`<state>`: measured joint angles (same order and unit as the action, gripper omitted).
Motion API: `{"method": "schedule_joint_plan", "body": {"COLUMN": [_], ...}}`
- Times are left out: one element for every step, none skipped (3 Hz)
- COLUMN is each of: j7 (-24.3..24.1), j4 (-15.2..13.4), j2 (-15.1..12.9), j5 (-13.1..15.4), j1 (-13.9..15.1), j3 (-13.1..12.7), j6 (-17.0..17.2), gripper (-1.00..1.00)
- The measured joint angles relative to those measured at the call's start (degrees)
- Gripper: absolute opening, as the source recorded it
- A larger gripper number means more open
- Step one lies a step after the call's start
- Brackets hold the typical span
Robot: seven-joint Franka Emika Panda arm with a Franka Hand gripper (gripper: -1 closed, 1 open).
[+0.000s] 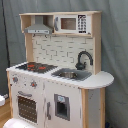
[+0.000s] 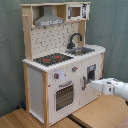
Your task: Play with the kitchen
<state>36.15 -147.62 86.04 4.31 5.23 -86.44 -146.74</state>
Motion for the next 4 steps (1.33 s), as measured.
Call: {"method": "schedule_joint_plan", "body": {"j7": [-3.5,-6.4,-9.7,-14.0], "j4": [-2.7,-5.5,-8.7,-11.9], "j2": [0.0,0.1,0.1,0.1], "j5": [0.0,0.0,0.0,0.0], "j1": [2.0,2.4,2.2,2.1], "j3": [1.5,3.2,4.6,5.1], "j6": [-4.5,-8.2,-11.6,-14.7], "gripper": [1.0,1.0,1.0,1.0]}}
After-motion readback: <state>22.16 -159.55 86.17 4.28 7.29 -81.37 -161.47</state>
